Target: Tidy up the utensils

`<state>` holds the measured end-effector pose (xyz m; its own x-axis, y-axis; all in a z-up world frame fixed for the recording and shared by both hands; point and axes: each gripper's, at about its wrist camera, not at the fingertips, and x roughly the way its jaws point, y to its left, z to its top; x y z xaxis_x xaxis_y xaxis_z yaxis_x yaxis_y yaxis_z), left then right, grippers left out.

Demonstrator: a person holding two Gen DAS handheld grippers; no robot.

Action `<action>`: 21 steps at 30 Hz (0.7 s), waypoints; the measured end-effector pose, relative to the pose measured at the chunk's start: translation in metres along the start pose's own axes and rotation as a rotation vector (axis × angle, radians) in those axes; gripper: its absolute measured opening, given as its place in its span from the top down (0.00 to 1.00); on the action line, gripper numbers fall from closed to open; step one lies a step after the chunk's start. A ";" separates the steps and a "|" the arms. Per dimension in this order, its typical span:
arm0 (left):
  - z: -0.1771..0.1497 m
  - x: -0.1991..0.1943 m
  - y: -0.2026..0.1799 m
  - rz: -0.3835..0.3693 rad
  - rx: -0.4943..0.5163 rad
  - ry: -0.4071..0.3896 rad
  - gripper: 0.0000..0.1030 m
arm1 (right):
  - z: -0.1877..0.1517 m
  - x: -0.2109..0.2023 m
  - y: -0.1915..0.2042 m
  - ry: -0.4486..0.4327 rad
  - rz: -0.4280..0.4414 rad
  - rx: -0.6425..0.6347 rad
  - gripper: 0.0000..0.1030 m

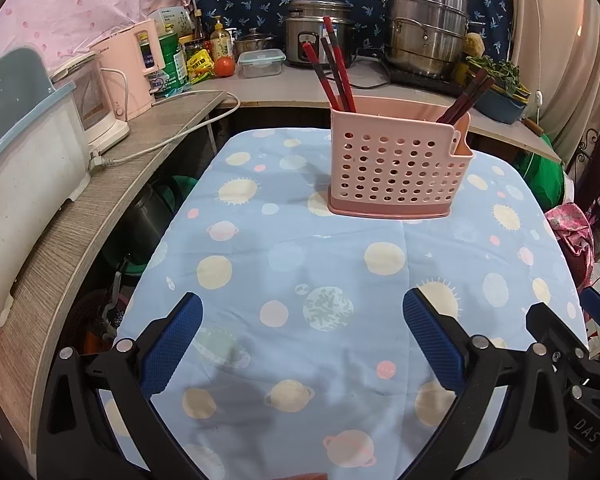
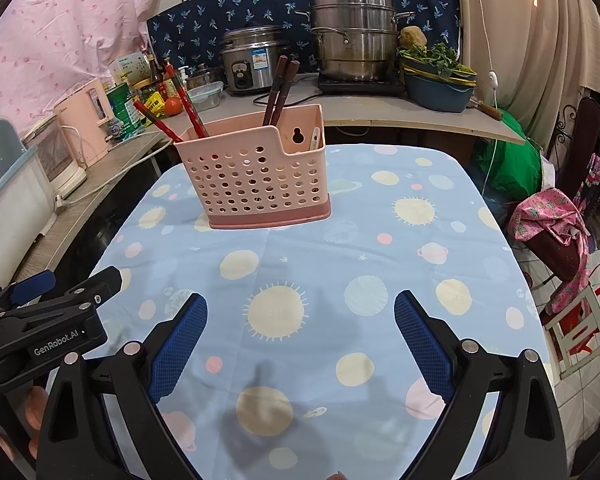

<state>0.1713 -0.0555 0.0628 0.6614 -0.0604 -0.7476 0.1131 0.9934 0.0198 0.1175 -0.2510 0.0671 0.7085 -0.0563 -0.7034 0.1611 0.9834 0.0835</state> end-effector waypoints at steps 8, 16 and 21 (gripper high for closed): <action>0.001 0.001 -0.001 0.012 0.008 0.000 0.07 | -0.001 0.001 0.001 0.005 0.002 0.000 0.12; 0.002 0.002 0.001 0.013 0.008 0.002 0.07 | -0.001 0.002 0.001 0.005 0.001 0.002 0.12; 0.004 0.004 0.002 0.014 0.004 0.008 0.07 | -0.002 0.006 0.002 0.011 0.003 0.003 0.12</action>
<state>0.1772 -0.0540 0.0629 0.6573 -0.0461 -0.7523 0.1074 0.9937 0.0330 0.1208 -0.2494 0.0617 0.7017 -0.0510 -0.7107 0.1608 0.9830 0.0882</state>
